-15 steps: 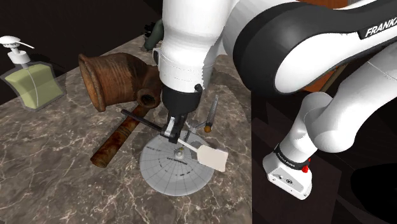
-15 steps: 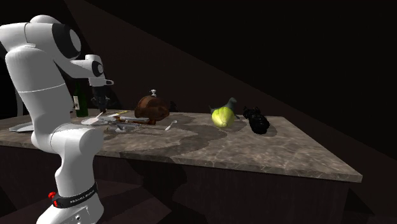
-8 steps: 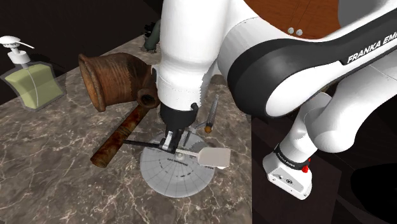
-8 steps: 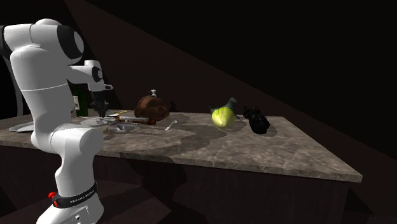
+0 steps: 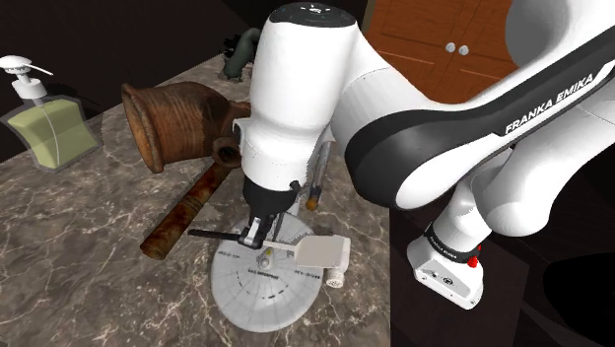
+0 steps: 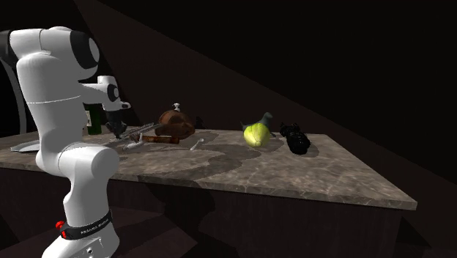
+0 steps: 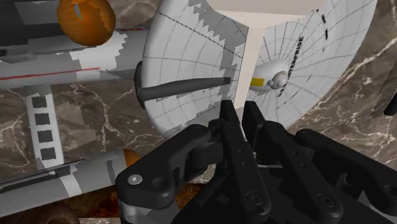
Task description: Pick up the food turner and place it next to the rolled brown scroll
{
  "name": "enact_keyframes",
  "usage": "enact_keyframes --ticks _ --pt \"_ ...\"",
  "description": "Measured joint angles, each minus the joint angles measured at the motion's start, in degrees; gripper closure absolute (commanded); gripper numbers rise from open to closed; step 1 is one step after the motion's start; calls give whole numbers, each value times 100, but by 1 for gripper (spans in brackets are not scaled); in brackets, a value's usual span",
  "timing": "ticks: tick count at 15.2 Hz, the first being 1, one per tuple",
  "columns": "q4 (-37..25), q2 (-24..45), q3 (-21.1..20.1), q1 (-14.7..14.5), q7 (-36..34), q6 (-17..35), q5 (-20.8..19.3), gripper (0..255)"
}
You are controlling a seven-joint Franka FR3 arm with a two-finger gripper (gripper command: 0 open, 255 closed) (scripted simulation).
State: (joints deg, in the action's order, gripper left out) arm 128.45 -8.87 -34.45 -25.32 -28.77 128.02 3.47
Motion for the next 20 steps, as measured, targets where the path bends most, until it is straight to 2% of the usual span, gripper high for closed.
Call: enact_keyframes --ticks 6,10,12,13,16,20 --pt "125 254 -71 19 -204 857 -226 255" --pt "328 262 -58 17 -140 1412 -182 255" --pt "285 300 -38 36 -104 1369 -187 255" --pt "123 441 -74 52 -216 1205 -314 0" --pt "83 594 -161 26 -405 1247 -451 0" --pt "272 267 -128 -9 -223 657 -173 0"
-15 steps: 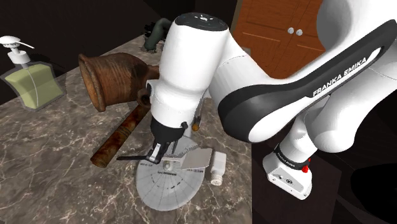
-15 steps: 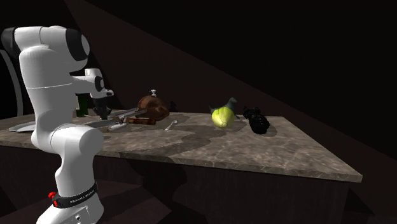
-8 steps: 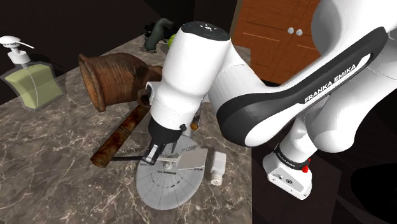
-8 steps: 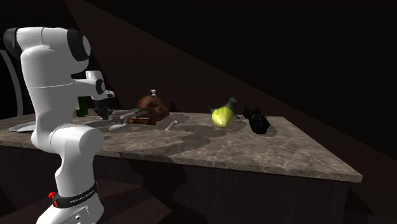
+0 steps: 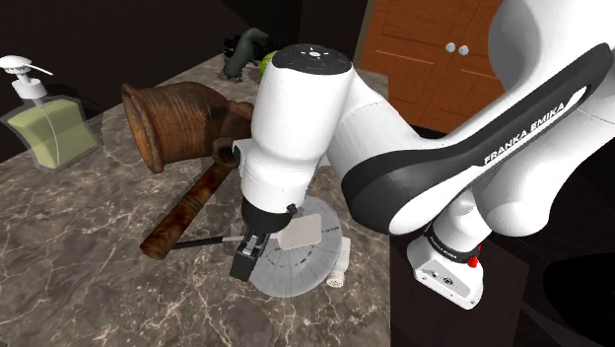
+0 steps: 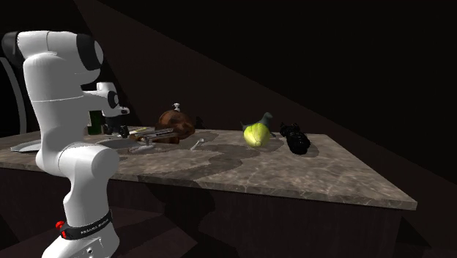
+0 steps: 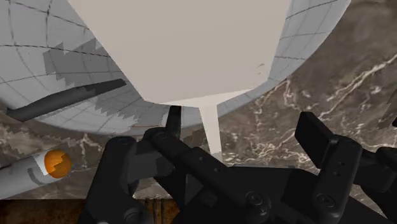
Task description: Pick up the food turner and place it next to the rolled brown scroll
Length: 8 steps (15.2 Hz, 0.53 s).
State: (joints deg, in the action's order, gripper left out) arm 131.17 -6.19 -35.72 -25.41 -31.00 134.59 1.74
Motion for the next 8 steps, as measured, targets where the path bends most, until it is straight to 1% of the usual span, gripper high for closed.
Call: enact_keyframes --ticks 2,4,8 --pt "-131 -143 68 13 140 -629 114 0" --pt "-260 -276 109 7 218 -976 202 0" --pt "-288 -325 130 6 258 -1085 236 0"
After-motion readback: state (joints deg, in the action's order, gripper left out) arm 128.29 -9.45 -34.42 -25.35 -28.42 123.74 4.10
